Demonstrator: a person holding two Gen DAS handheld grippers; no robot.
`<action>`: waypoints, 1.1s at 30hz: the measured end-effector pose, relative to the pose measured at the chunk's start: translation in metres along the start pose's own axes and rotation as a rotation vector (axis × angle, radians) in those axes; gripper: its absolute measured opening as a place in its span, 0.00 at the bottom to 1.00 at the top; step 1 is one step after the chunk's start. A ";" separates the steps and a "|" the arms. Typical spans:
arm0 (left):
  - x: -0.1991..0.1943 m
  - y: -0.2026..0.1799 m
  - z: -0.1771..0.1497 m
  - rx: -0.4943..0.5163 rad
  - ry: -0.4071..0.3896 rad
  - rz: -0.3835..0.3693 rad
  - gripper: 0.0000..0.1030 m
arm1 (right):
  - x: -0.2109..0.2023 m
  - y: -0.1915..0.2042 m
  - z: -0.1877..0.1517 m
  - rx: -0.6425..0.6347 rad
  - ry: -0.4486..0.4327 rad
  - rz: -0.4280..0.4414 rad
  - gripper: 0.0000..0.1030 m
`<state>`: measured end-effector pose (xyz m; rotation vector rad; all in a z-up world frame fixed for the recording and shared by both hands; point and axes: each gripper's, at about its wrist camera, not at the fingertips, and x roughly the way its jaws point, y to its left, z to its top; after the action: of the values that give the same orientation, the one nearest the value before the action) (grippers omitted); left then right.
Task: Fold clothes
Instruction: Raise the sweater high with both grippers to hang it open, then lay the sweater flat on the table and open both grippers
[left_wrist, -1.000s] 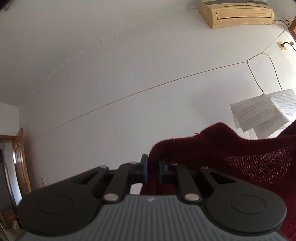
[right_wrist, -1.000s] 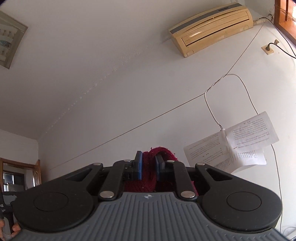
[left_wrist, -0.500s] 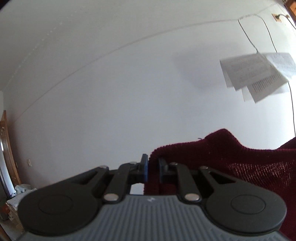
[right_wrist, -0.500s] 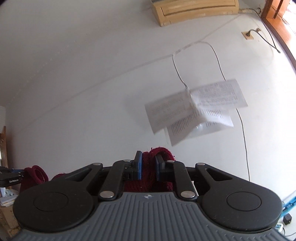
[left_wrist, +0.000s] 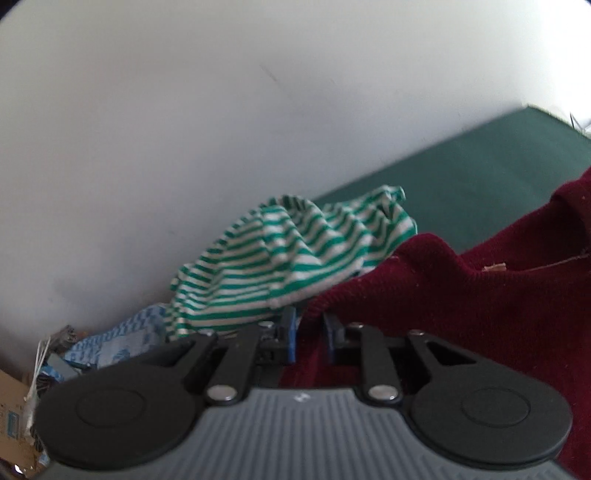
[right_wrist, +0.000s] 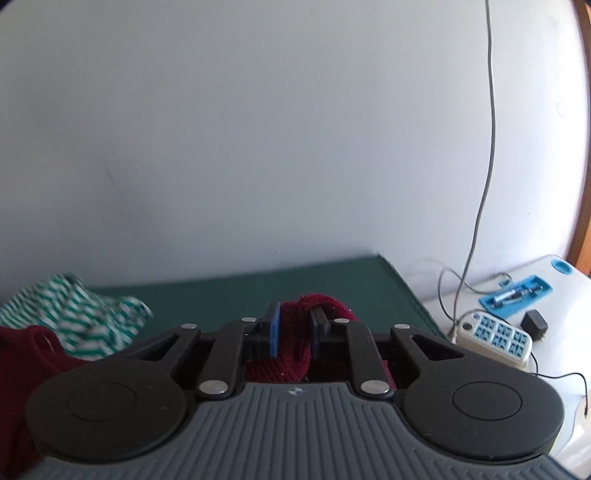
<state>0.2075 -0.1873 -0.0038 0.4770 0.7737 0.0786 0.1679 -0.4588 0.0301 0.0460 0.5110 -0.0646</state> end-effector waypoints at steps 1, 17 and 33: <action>0.017 -0.007 -0.002 0.028 0.031 -0.014 0.33 | 0.022 0.003 -0.009 -0.026 0.054 -0.025 0.30; -0.151 0.079 -0.142 -0.044 -0.002 -0.236 0.71 | -0.163 -0.076 -0.072 0.012 0.216 0.323 0.70; -0.237 -0.011 -0.284 -0.392 0.158 -0.436 0.81 | -0.222 -0.118 -0.209 0.211 0.486 0.455 0.69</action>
<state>-0.1593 -0.1443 -0.0284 -0.0766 0.9760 -0.1388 -0.1355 -0.5526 -0.0468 0.3900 0.9660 0.3472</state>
